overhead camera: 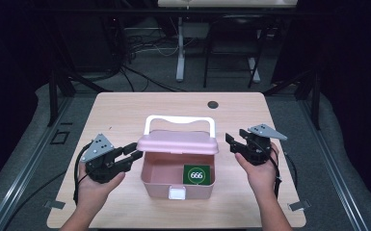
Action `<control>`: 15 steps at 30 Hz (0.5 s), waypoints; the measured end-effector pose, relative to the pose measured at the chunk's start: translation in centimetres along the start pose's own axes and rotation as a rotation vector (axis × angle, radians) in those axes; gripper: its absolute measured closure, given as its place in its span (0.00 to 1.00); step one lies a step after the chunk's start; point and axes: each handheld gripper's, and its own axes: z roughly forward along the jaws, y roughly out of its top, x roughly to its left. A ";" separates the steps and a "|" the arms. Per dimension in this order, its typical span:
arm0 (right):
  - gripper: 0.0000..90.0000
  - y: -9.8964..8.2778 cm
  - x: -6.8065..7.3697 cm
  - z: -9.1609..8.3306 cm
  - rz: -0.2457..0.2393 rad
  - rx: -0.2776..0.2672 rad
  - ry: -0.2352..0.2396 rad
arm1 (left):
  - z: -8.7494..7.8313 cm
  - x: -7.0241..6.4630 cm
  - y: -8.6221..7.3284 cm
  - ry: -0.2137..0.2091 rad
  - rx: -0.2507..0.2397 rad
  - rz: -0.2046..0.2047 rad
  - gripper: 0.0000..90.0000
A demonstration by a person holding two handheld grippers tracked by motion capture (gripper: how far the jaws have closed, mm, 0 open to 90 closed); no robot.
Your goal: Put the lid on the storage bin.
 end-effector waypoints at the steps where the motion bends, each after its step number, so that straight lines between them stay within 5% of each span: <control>1: 0.48 0.0 0.0 0.0 0.000 0.000 0.000 | 0.0 0.0 -0.1 -0.001 0.003 -0.002 0.75; 15: 0.38 -0.1 -0.2 0.1 -0.005 0.000 -0.019 | -0.2 -0.3 -1.7 -0.015 0.004 -0.009 0.75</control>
